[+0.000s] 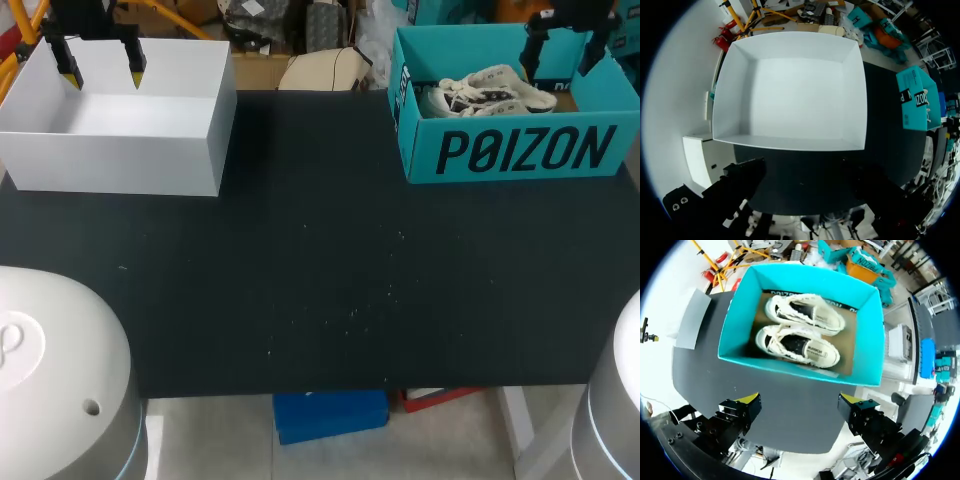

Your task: Take the shoe out of the shoebox, open the shoe tongue, remove and reinsert the insole, then place the shoe into the shoebox

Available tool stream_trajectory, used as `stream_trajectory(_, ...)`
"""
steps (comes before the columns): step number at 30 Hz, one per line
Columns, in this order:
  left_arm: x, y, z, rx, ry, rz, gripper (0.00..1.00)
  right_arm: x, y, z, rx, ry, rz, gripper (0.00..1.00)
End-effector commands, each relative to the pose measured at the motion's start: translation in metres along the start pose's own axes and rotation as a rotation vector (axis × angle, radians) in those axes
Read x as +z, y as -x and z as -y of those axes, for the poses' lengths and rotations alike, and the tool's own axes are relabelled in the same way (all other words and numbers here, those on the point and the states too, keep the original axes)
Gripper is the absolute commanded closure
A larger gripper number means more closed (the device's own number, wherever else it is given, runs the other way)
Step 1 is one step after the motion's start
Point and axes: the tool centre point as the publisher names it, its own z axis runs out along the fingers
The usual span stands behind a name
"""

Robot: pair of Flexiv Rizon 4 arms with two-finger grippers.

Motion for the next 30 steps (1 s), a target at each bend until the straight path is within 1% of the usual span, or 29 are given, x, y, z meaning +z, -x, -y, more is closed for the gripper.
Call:
stream_trajectory(1,-0.001,-0.001,-0.001,-0.002,0.002,0.003,0.0,-0.009,0.007,0.011,-0.959,0.099,-0.008,0.0)
stream_trajectory(19,-0.001,-0.001,-0.001,-0.002,0.002,0.003,0.0,-0.009,0.007,0.011,-0.959,0.099,-0.008,0.0)
stream_trajectory(20,-0.001,-0.001,-0.001,-0.002,0.002,0.003,0.0,-0.008,0.004,0.013,-1.022,0.081,-0.029,0.0)
stream_trajectory(21,-0.001,-0.001,-0.001,-0.002,0.002,0.003,0.0,-0.007,0.001,0.012,-1.032,0.073,-0.054,0.0)
stream_trajectory(24,-0.001,-0.001,-0.001,-0.002,0.002,0.003,0.0,-0.002,-0.002,0.002,-1.095,0.066,-0.068,0.0)
stream_trajectory(26,-0.001,-0.001,-0.001,-0.002,0.002,0.003,0.0,0.003,-0.004,-0.006,-1.144,0.039,-0.055,0.0)
stream_trajectory(30,-0.001,-0.001,-0.001,-0.002,0.002,0.003,0.0,0.011,-0.009,-0.022,-1.216,0.018,-0.041,0.0)
